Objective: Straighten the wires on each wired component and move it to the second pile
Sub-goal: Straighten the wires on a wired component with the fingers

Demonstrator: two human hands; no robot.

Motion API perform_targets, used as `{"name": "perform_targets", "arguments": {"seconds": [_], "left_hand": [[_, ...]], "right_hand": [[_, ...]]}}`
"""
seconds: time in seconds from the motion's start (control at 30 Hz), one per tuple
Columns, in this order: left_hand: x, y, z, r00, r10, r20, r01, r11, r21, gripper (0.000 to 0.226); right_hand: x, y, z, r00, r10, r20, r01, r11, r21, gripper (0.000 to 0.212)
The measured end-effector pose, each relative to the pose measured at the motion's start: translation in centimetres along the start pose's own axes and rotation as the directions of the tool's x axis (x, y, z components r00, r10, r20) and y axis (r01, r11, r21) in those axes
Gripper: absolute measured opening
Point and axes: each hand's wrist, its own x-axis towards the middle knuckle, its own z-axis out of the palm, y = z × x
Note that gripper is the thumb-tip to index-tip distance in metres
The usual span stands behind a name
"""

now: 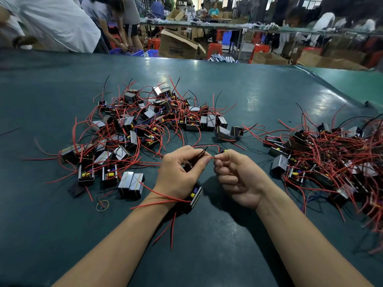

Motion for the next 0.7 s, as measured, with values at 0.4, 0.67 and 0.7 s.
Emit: {"name": "perform_targets", "arguments": {"seconds": [0.4, 0.67, 0.7], "left_hand": [[-0.1, 0.1, 0.4, 0.994, 0.108, 0.015, -0.109, 0.989, 0.095, 0.005], [0.0, 0.0, 0.7, 0.994, 0.105, -0.039, -0.101, 0.989, 0.107, 0.004], [0.1, -0.2, 0.6, 0.997, 0.047, -0.055, -0.044, 0.997, 0.062, 0.004]], "right_hand": [[0.1, 0.4, 1.1, 0.899, -0.214, -0.382, 0.072, 0.933, -0.353, 0.034], [-0.2, 0.5, 0.7, 0.941, -0.230, -0.249, 0.157, 0.947, -0.281, 0.035], [-0.4, 0.6, 0.5, 0.918, -0.342, -0.200, 0.240, 0.882, -0.406, 0.035]]}}
